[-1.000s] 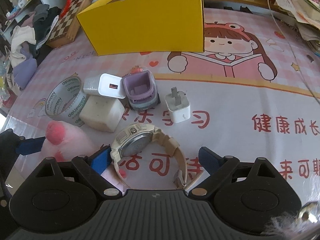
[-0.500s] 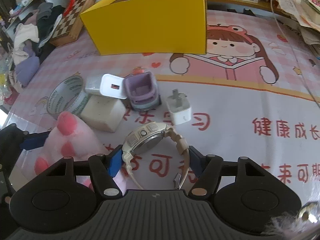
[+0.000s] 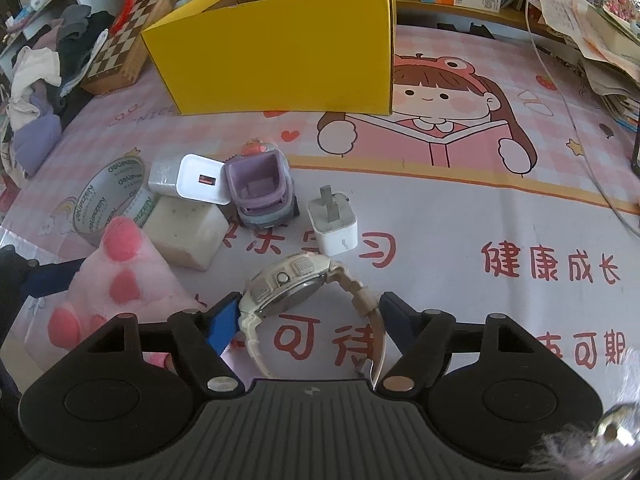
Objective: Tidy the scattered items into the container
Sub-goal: 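Close the right gripper on the white watch while the left gripper grasps the pink plush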
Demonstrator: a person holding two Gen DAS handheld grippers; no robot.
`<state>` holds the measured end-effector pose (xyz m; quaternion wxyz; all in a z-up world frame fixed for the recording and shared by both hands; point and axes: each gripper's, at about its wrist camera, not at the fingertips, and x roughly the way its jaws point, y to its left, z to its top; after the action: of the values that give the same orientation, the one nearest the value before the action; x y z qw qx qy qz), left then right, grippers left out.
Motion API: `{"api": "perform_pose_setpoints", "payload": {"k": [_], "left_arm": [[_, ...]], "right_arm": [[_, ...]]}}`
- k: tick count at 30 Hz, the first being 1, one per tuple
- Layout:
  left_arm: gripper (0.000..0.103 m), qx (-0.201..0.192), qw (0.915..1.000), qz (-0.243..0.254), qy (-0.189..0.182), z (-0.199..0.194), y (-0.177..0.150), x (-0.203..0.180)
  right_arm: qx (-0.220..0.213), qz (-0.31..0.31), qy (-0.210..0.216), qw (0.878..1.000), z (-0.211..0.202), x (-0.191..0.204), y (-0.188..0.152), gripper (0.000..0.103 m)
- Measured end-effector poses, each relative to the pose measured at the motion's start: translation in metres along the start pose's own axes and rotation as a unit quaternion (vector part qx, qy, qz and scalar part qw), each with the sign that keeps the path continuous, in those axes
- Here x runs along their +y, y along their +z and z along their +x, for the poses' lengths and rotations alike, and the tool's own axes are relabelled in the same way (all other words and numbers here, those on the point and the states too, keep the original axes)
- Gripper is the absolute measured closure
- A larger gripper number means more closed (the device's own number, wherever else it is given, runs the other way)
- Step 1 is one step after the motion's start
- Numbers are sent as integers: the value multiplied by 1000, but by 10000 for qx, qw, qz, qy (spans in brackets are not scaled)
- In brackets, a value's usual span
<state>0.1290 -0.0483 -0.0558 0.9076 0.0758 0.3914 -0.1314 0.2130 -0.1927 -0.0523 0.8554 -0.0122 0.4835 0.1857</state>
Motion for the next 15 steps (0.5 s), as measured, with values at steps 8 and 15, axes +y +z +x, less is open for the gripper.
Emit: {"api": "perform_pose_setpoints", "payload": {"k": [8,15], "left_arm": [[0,-33,9998,-192,-46,6,0,5],[0,70,9997,-161,-153,12,-1,6]], "right_arm": [[45,-75,-17,10000,0,1,0,33],[42,-63,-13,10000,-1,0,-3,36]]}}
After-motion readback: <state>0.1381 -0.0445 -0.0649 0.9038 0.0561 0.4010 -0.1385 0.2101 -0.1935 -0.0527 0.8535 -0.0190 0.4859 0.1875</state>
